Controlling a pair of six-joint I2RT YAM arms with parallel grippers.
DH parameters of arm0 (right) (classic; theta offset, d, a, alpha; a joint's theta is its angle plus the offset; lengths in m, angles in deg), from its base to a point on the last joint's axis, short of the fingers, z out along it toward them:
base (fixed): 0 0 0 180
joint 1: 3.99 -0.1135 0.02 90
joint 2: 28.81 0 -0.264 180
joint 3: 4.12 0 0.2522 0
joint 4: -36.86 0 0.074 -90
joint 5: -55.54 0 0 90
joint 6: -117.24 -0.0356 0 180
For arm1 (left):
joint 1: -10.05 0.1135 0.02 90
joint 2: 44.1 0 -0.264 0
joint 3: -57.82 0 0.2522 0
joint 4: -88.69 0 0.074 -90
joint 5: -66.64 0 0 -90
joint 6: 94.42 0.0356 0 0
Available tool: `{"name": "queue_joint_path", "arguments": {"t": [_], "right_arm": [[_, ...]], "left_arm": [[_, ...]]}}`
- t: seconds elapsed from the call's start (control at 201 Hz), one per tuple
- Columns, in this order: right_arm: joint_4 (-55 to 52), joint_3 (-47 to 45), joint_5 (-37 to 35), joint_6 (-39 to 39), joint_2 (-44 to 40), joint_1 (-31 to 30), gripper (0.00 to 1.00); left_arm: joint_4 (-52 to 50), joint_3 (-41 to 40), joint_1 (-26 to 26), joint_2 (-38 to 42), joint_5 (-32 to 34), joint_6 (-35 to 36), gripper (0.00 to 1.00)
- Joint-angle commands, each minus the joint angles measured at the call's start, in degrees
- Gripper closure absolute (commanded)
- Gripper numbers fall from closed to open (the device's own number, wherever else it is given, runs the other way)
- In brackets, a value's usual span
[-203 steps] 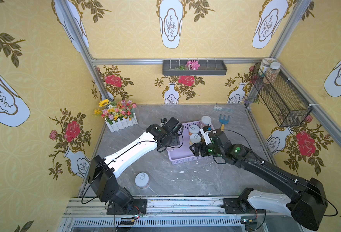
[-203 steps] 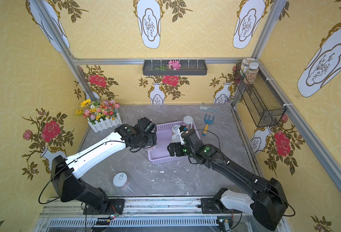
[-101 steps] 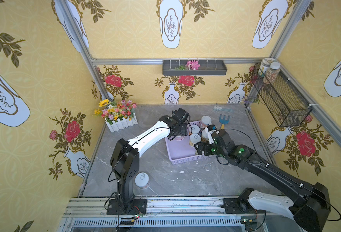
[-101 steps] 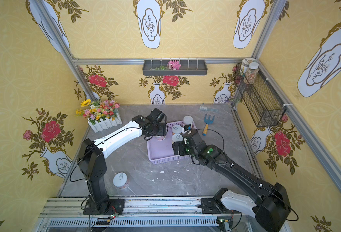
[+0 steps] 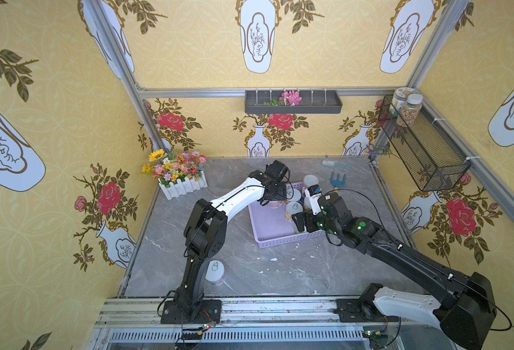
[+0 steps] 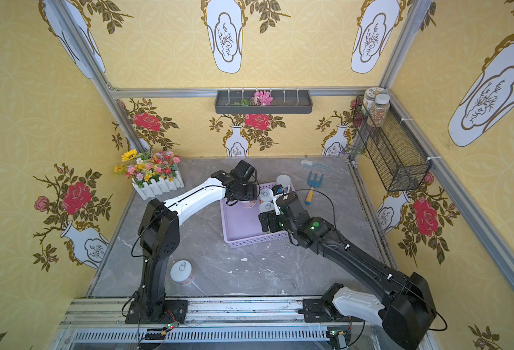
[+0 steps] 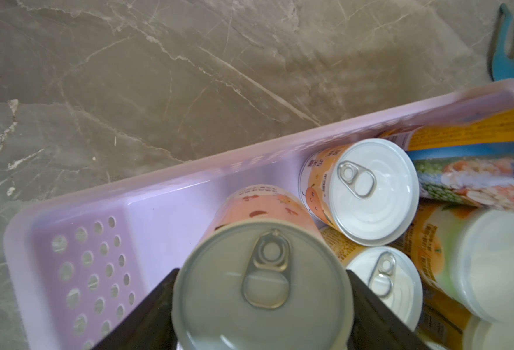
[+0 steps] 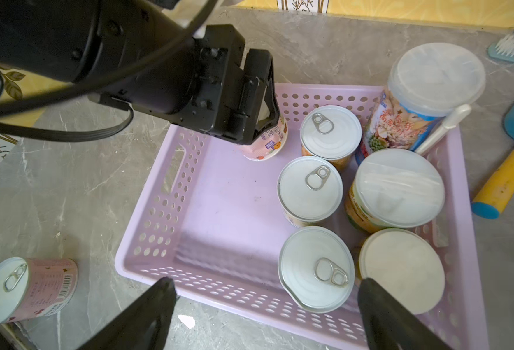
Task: Put the canned food in the basket
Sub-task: Place the canned food in the basket.
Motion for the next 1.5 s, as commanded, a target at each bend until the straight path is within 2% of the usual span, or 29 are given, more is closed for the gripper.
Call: {"name": "queue_joint_path", "arguments": {"t": [0.0, 0.09, 0.434, 1.131, 1.495], "right_arm": [[-1.6, 0.3, 0.1, 0.8, -0.6, 1.5, 0.03], [-2.5, -0.4, 2.6, 2.5, -0.9, 1.6, 0.01], [-3.2, -1.7, 4.2, 1.5, -1.9, 3.1, 0.0], [-2.3, -3.3, 6.5, -0.1, -1.8, 3.3, 0.01], [-1.4, -3.7, 7.2, -0.5, -1.3, 3.4, 0.01]], "left_arm": [[2.8, 1.6, 0.3, -1.6, -0.7, 1.0, 0.28], [2.8, 2.7, 0.5, -3.0, -0.9, 1.1, 0.28], [1.3, 7.7, 0.6, -8.1, -1.0, 1.5, 0.28], [1.1, 10.4, 0.6, -13.0, -0.3, 1.1, 0.29], [1.9, 8.2, 0.6, -12.3, -1.8, -0.3, 0.15]]}}
